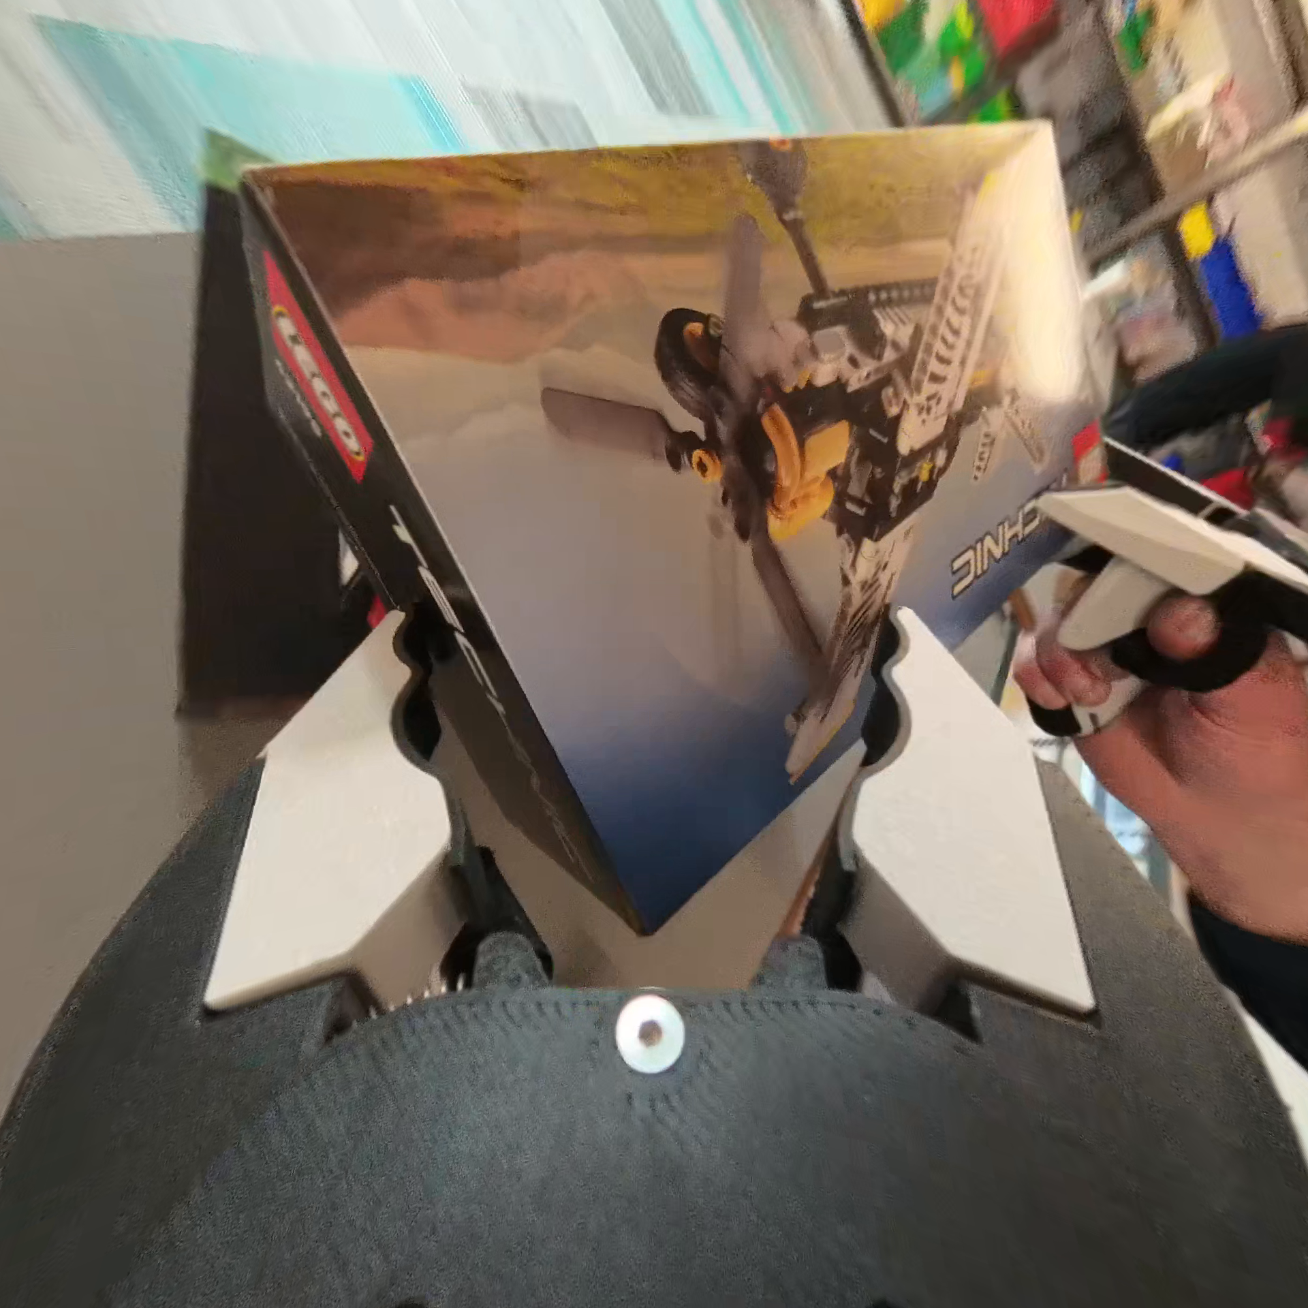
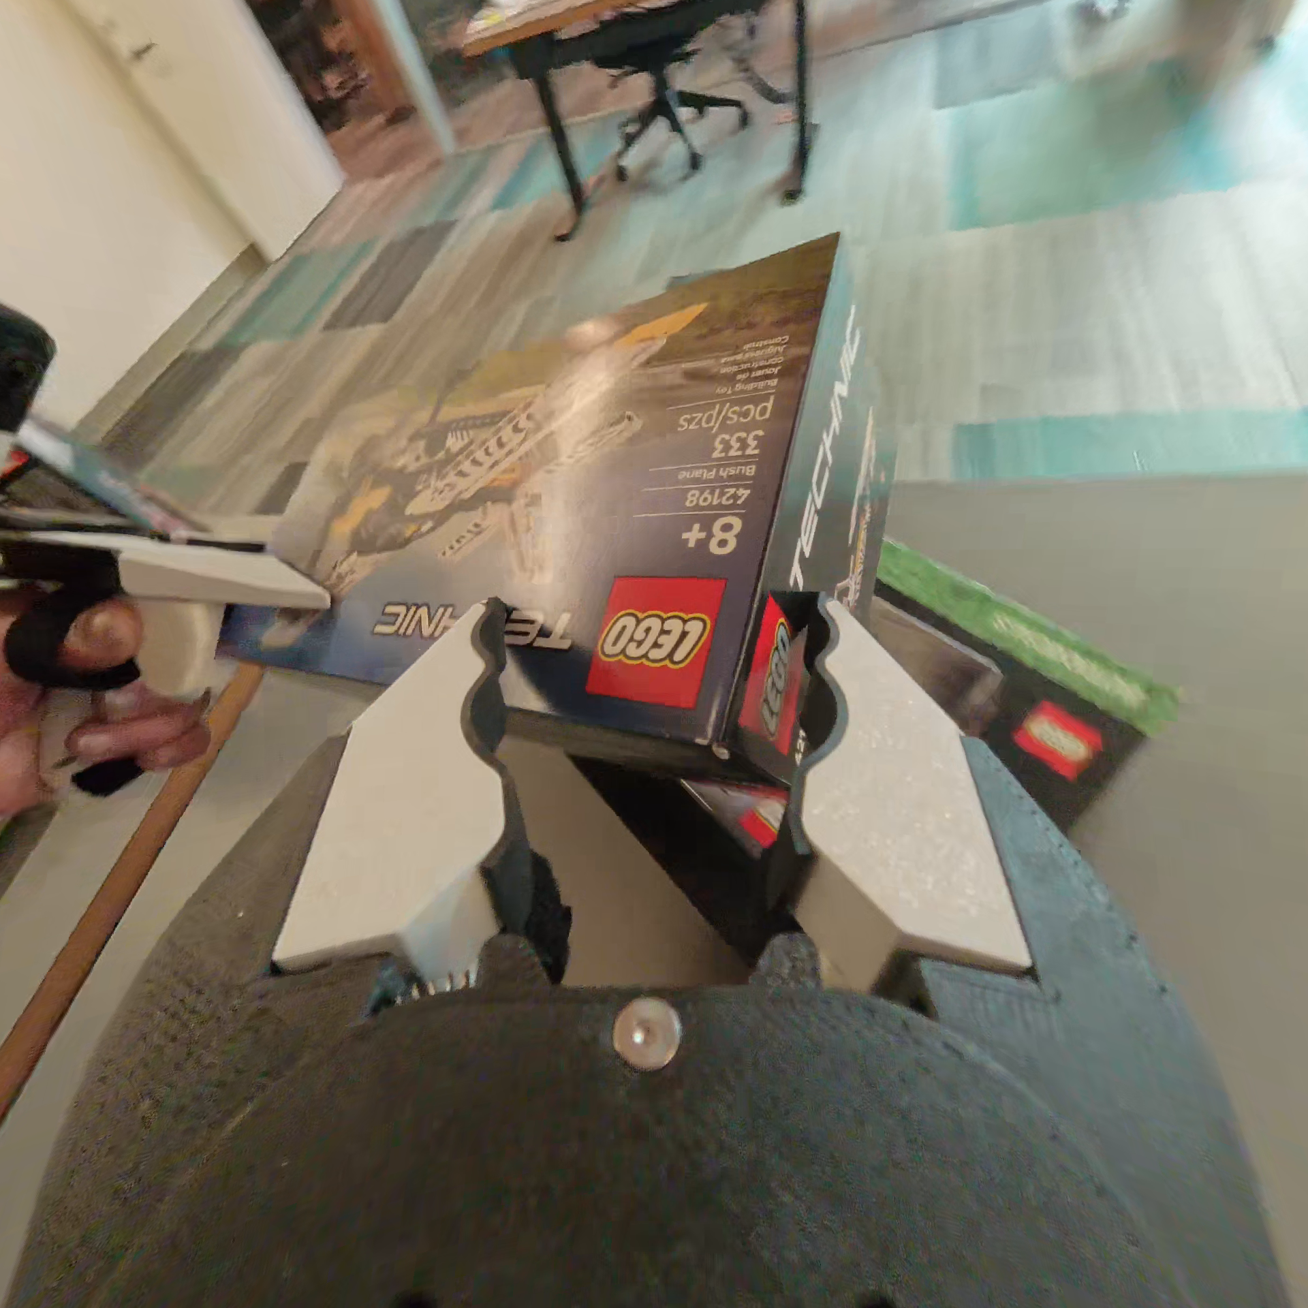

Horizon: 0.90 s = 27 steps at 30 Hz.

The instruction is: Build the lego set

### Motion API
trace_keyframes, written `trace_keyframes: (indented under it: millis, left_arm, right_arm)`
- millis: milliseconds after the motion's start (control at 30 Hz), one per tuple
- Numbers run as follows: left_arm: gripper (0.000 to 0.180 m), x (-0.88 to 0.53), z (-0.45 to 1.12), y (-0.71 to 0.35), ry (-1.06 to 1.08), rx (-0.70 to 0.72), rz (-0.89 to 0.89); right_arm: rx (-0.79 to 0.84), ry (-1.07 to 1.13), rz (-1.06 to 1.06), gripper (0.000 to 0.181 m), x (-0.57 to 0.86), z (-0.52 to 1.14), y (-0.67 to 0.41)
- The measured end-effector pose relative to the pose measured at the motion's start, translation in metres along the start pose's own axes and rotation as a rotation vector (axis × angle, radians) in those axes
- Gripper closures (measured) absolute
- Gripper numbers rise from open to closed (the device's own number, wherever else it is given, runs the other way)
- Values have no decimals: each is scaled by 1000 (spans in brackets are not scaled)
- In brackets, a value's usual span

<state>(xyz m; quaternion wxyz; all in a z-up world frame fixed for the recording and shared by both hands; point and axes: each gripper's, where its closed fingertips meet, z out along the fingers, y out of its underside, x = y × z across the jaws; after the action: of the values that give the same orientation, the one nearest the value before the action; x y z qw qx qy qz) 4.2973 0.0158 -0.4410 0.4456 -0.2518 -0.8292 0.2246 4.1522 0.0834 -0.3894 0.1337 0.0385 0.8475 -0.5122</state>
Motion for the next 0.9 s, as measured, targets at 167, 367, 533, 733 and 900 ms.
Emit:
trace_keyframes:
  millis: [167,367,533,733,900]
  left_arm:
    - [67,-7,78,-25,7,-132,118]
    - [69,-13,98,-53,-14,-121,162]
    - [79,-25,37,-56,-12,63,133]
    - [90,-79,-70,43,-177,34,95]
    - [97,-103,-115,168,-303,-174,128]
  right_arm:
    - [-44,27,230,87,45,-11,73]
    - [-80,19,225,102,48,-16,79]
    - [-91,135,17,98,45,-42,63]
    - [-219,-220,-337,113,-79,-24,113]
    - [-484,-477,-573,113,-152,25,227]
